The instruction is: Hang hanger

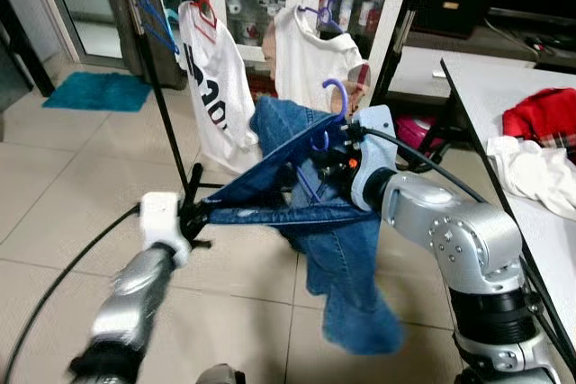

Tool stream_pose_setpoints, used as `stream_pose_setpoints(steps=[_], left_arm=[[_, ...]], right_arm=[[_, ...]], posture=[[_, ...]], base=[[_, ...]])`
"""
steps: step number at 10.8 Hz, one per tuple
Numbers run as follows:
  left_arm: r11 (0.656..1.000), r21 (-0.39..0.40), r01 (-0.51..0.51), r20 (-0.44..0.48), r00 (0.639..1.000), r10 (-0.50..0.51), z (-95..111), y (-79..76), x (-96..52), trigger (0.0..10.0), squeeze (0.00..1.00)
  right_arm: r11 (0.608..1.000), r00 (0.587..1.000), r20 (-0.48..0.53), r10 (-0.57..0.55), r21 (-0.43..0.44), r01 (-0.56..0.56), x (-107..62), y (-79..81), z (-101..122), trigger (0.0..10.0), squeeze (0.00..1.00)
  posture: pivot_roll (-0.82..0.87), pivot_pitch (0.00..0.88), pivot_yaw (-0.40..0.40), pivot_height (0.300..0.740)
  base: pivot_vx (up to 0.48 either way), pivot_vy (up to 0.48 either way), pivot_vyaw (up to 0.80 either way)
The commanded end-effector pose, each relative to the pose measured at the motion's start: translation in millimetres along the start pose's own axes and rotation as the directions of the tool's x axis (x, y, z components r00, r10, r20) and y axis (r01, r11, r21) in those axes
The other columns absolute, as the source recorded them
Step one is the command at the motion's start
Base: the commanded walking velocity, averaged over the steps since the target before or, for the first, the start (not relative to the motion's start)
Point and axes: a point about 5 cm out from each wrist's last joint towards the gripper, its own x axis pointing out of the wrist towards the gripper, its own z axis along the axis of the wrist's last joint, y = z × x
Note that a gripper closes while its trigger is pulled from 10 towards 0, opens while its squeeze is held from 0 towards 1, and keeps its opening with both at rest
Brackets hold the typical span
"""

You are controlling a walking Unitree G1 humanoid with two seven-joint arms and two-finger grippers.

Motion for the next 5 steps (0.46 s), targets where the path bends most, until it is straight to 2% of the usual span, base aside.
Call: stream_pose_setpoints(steps=[1, 3, 5], left_arm=[[1.0, -0.012, -0.026, -0.016, 1.0, 0.026, -1.1, 8.0, -4.3, 10.0, 1.0], [0.999, -0.042, 0.018, 0.079, 0.997, -0.015, 15.4, 7.5, -19.6, 10.0, 1.0], [0.99, -0.095, 0.101, 0.16, 0.983, -0.085, 31.0, -1.8, -23.0, 10.0, 1.0]], right_arm=[[0.998, 0.995, 0.084, -0.056, -0.003, 0.056, -6.3, -10.4, 16.0, 10.0, 0.0], [0.994, 0.992, 0.066, -0.106, 0.04, 0.104, -0.9, -17.4, 4.7, 10.0, 0.0], [0.994, 0.992, 0.076, -0.098, 0.045, 0.095, 1.5, -15.9, 4.7, 10.0, 0.0]], posture=[[-0.12, 0.0, -0.036, 0.74], [-0.1, 0.0, -0.041, 0.74], [-0.1, 0.0, -0.036, 0.74]], base=[[0.0, 0.0, 0.0], [0.0, 0.0, 0.0], [0.0, 0.0, 0.0]])
